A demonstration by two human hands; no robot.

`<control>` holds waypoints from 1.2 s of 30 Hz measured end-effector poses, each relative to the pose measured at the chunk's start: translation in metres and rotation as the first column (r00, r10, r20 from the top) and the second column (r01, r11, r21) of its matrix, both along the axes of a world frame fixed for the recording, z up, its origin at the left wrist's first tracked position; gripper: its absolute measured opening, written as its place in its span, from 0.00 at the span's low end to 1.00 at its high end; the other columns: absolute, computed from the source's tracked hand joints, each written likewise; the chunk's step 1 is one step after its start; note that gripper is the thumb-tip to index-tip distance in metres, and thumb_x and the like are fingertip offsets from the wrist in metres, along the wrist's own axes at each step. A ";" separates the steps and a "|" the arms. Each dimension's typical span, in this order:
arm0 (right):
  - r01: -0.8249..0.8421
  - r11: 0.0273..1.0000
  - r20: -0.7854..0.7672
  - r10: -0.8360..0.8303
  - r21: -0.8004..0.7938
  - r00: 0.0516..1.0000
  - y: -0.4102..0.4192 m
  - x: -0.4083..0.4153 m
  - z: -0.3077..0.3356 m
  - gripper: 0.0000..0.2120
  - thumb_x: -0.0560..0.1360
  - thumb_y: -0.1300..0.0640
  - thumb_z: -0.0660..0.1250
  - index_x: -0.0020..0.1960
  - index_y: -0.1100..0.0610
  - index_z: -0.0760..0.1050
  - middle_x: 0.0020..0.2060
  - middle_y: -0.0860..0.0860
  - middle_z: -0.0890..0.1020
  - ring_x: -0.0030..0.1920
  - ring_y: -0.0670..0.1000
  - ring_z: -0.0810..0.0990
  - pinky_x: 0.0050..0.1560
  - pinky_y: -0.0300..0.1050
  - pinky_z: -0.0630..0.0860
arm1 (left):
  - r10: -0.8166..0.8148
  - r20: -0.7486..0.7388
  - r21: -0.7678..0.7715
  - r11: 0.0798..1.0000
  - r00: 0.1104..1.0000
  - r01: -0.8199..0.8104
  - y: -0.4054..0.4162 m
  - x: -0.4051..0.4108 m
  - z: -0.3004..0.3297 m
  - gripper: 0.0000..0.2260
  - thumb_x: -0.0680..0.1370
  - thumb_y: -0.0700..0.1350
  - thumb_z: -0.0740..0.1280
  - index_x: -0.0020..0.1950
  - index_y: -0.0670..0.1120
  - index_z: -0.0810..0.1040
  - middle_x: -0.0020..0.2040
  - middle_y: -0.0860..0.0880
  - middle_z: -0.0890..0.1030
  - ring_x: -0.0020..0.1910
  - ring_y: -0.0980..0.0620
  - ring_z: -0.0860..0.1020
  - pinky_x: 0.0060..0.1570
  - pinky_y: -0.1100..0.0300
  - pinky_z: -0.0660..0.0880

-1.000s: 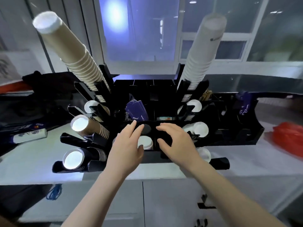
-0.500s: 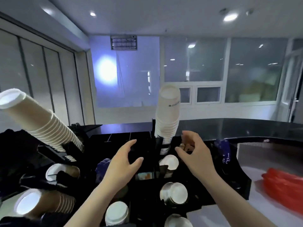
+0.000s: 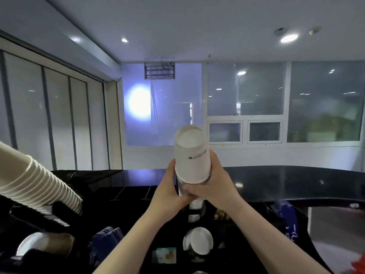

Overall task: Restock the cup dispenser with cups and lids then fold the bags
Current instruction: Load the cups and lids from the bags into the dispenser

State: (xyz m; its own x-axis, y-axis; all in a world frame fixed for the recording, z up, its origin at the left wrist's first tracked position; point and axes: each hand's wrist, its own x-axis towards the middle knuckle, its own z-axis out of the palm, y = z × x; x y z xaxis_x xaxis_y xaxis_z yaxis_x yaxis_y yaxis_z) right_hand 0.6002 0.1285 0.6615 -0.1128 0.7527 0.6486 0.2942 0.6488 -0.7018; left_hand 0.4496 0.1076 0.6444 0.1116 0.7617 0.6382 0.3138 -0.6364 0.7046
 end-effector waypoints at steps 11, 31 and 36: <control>0.187 0.980 -0.113 -0.194 -0.075 0.974 0.009 0.004 -0.007 0.38 0.51 0.39 0.81 0.57 0.34 0.68 0.51 0.27 0.77 0.49 0.31 0.77 0.39 0.28 0.74 | 0.030 -0.026 0.068 0.997 0.999 -0.028 0.036 0.026 -0.002 0.22 0.58 0.54 0.71 0.47 0.73 0.69 0.44 0.68 0.79 0.44 0.68 0.78 0.40 0.67 0.74; 0.073 0.991 -0.188 -0.093 -0.111 0.978 -0.010 0.000 0.001 0.42 0.58 0.56 0.81 0.65 0.41 0.64 0.52 0.31 0.78 0.53 0.35 0.78 0.46 0.31 0.76 | 0.051 -0.099 -0.011 0.999 0.994 -0.052 0.052 0.020 -0.008 0.32 0.58 0.58 0.79 0.58 0.65 0.68 0.53 0.65 0.79 0.51 0.67 0.79 0.46 0.59 0.79; 0.115 0.983 -0.214 -0.144 -0.143 0.966 -0.011 -0.004 0.010 0.34 0.58 0.52 0.80 0.60 0.44 0.69 0.51 0.40 0.80 0.53 0.40 0.79 0.53 0.44 0.77 | 0.080 -0.049 -0.070 0.994 0.996 -0.084 0.063 0.020 -0.013 0.38 0.54 0.60 0.81 0.60 0.62 0.67 0.53 0.60 0.81 0.51 0.61 0.80 0.47 0.52 0.81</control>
State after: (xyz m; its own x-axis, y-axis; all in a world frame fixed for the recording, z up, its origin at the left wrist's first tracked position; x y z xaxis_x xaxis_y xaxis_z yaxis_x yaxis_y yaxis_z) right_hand 0.5959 0.1175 0.6719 0.1278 0.8300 0.5429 0.1965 0.5154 -0.8341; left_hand 0.4692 0.1711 0.6318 0.0750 0.8131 0.5772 0.3964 -0.5555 0.7310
